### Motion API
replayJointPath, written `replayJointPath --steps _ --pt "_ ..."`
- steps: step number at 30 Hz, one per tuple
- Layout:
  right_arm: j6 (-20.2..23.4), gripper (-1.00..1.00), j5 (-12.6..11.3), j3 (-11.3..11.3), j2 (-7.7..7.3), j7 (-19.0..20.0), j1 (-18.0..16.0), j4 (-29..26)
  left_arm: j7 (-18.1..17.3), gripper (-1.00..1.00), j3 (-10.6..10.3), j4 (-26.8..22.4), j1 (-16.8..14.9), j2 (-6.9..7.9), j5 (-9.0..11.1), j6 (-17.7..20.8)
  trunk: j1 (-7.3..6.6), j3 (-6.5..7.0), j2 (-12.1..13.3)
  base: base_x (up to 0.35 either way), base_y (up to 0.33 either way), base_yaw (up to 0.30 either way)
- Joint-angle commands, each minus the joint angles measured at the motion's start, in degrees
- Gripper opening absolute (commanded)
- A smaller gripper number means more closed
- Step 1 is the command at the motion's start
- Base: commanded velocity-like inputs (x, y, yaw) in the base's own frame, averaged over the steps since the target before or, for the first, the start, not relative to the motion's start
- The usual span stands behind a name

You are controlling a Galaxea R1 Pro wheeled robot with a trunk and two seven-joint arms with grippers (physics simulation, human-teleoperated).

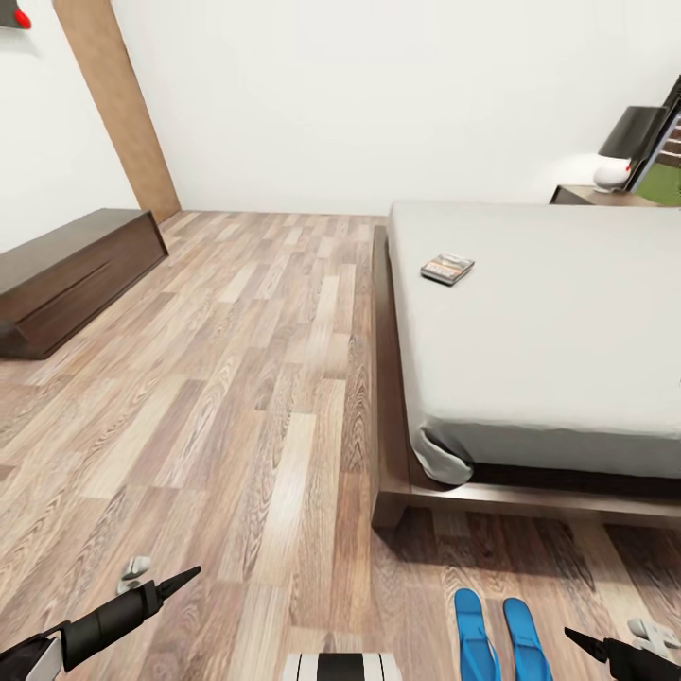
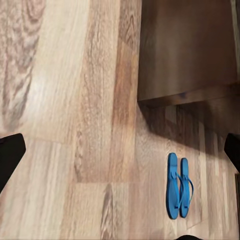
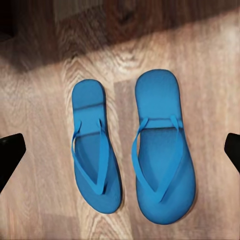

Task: In the bedroom, move the book from the bed onto either nightstand, and place the two sandals side by side next to the bed.

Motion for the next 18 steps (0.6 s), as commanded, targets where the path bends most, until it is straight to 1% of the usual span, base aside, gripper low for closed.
replayJointPath --steps 1,18 --pt "0.3 1.00 0.2 -0.4 0.01 0.3 0.0 0.0 -0.2 1.00 0.1 0.0 0.0 -0.02 0.2 0.6 -0.03 0.19 0.0 0.000 0.000 0.000" --pt "0.3 1.00 0.2 -0.4 0.01 0.3 0.0 0.0 -0.1 1.00 0.0 0.0 0.0 -0.14 0.2 0.6 -0.47 3.95 0.2 0.000 0.000 0.000"
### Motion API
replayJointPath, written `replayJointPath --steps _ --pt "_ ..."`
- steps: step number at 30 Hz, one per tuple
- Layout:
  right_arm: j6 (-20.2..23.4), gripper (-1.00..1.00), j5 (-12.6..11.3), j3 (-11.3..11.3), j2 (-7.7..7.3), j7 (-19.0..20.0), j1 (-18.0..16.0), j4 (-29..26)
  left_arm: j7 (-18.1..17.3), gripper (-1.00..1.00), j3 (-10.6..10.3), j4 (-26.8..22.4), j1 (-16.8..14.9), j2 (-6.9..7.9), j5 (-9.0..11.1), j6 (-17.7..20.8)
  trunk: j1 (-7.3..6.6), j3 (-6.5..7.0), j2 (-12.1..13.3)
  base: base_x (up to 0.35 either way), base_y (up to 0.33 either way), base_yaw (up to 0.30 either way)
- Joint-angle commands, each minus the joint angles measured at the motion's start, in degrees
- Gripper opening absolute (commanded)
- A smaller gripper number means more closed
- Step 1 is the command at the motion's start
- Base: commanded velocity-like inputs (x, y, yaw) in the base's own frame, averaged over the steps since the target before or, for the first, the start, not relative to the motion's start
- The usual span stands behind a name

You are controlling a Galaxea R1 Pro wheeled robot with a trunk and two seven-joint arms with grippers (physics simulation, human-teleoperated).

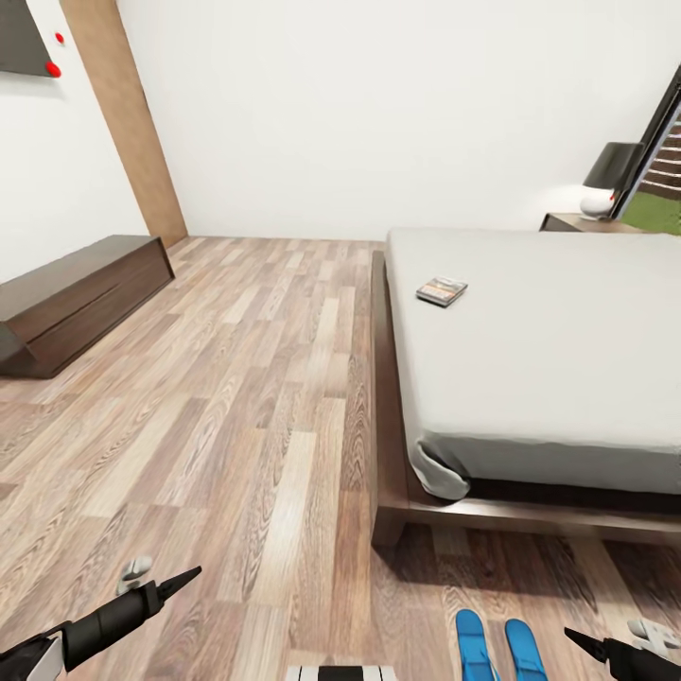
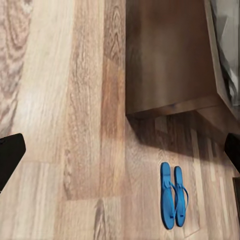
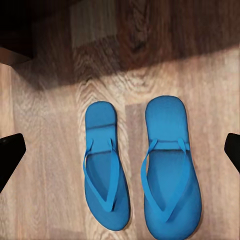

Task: In the bedroom, move the book from the bed onto either nightstand, and place the two sandals side by side next to the bed.

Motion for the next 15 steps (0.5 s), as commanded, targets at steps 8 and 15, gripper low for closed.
replayJointPath --steps 8,15 --pt "0.3 1.00 0.2 -0.4 0.01 0.3 0.0 0.0 -0.2 1.00 0.1 0.0 0.0 -0.22 0.2 0.6 -0.21 1.74 0.1 0.000 0.000 0.072" --pt "0.3 1.00 0.2 -0.4 0.01 0.3 0.0 0.0 -0.2 1.00 0.1 0.0 0.0 -0.23 0.2 0.6 -0.40 3.29 0.2 0.000 0.000 0.274"
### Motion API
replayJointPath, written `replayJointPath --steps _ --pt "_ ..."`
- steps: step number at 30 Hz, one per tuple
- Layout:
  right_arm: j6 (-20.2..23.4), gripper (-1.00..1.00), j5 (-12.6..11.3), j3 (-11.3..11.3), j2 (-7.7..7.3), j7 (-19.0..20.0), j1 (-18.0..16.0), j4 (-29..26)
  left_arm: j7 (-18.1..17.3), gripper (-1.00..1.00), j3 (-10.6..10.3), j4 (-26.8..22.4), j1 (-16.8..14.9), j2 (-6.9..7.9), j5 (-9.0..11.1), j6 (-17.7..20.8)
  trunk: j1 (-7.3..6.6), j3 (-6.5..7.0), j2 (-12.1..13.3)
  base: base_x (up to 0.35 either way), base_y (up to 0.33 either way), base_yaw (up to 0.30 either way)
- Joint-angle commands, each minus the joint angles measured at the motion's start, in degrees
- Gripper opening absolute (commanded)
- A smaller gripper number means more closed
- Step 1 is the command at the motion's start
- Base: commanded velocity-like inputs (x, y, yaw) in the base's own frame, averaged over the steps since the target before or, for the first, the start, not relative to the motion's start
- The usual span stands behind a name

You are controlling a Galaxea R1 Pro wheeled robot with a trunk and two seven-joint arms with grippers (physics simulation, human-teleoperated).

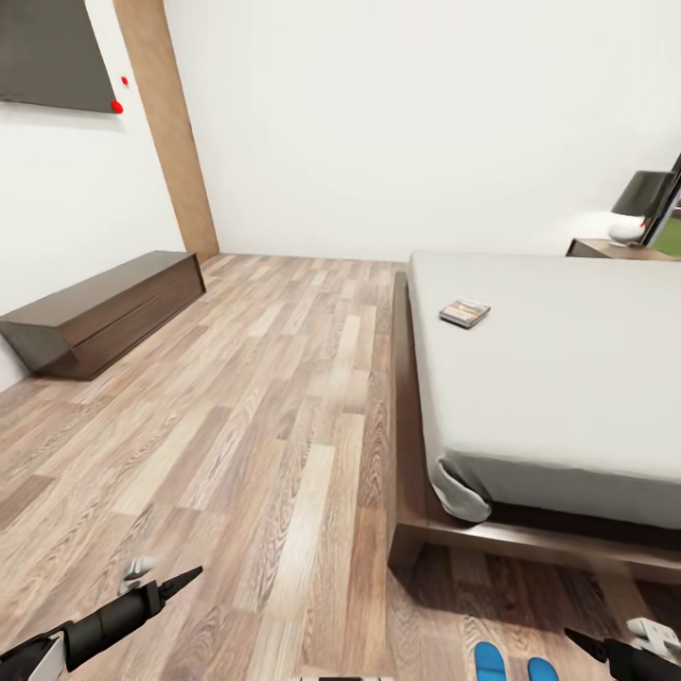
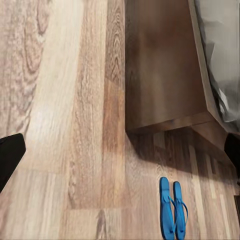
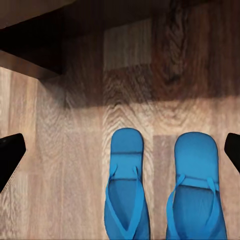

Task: In the bedroom, move the book from the bed onto either nightstand, and place the two sandals side by side next to the bed.

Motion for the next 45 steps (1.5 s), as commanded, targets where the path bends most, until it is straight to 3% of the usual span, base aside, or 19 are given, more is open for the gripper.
replayJointPath --steps 1,19,37,45 --pt "0.3 1.00 0.1 -0.4 0.00 0.3 0.0 0.0 -0.2 1.00 0.1 0.0 0.0 -0.02 0.2 0.6 -0.03 0.18 0.0 0.000 0.000 0.290" --pt "0.3 1.00 0.1 -0.4 0.00 0.3 0.0 0.0 -0.3 1.00 0.1 0.0 0.0 0.01 0.2 0.6 -0.52 4.16 0.3 0.000 0.000 0.066" --pt "0.3 1.00 0.1 -0.4 0.06 0.2 0.0 0.0 -0.2 1.00 0.0 0.1 0.0 -0.07 0.2 0.6 -4.48 7.40 7.5 0.000 0.000 0.000" --pt "0.3 1.00 0.2 -0.4 1.23 0.1 0.0 0.0 -0.2 1.00 0.1 0.0 0.0 -0.03 0.2 0.6 -6.23 8.83 10.7 0.000 0.000 0.000"
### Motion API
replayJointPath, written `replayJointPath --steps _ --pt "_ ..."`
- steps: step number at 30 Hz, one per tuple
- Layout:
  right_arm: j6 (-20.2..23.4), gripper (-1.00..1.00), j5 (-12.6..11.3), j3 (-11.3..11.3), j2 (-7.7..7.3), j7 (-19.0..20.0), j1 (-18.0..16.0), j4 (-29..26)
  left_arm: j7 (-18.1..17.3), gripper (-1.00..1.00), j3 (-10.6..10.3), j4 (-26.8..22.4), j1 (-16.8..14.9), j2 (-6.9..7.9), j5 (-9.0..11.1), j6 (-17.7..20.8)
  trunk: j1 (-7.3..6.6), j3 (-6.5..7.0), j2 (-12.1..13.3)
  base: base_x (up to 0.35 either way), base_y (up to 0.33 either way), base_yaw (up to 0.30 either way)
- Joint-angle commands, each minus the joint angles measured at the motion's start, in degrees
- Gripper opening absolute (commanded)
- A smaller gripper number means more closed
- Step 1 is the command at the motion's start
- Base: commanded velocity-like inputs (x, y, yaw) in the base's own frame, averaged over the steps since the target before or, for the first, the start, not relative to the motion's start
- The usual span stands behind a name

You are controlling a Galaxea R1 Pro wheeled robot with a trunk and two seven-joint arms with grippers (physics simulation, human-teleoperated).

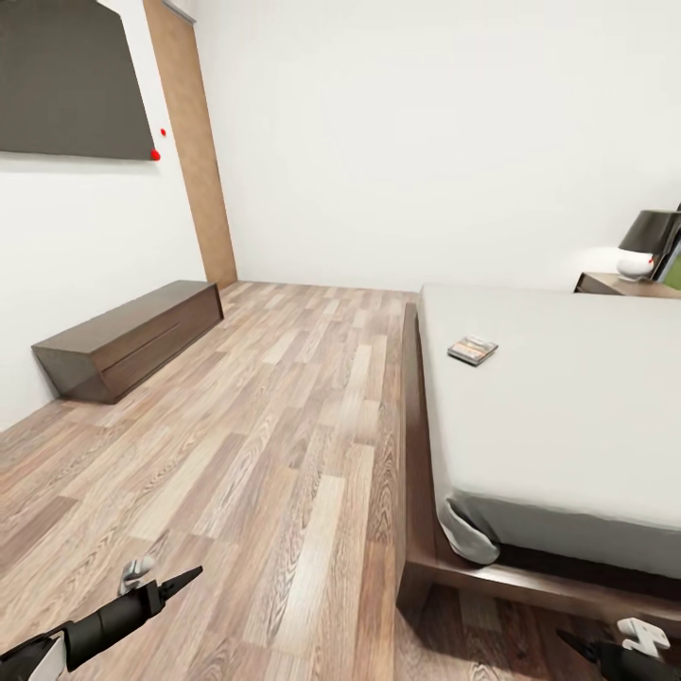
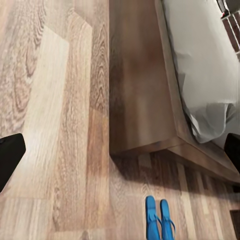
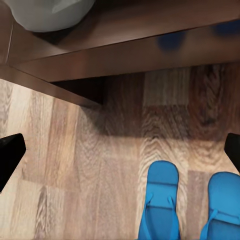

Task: In the bedroom, move the book from the bed onto either nightstand, and place the two sandals side by side next to the bed.

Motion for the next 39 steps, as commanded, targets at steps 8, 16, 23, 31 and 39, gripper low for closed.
replayJointPath --steps 8,16,23,31,39 --pt "0.3 1.00 0.4 -0.4 2.80 0.1 0.0 0.1 9.6 1.00 -0.5 0.1 0.0 -5.29 -4.0 -0.4 -1.77 1.39 3.2 0.000 0.000 0.000" --pt "-3.0 1.00 0.6 -0.1 8.56 -4.6 0.0 3.3 36.0 1.00 -1.0 11.7 0.0 -15.20 -19.1 -17.2 -3.53 2.83 6.4 0.000 0.000 0.000" --pt "-3.4 1.00 0.6 0.0 10.08 -6.4 0.0 5.2 42.3 1.00 -1.2 16.9 0.0 -17.00 -29.7 -22.5 -5.07 4.08 9.2 0.000 0.000 0.000" --pt "-3.9 1.00 0.6 0.0 10.11 -6.4 0.0 5.6 42.6 1.00 -1.0 17.2 0.0 -17.15 -27.3 -22.8 -6.39 5.16 11.6 0.000 0.000 0.027" --pt "-3.9 1.00 0.6 0.0 10.11 -6.4 0.0 5.6 42.6 1.00 -1.0 17.2 0.0 -17.18 -25.6 -22.8 -6.39 5.16 11.6 0.000 0.000 0.234"
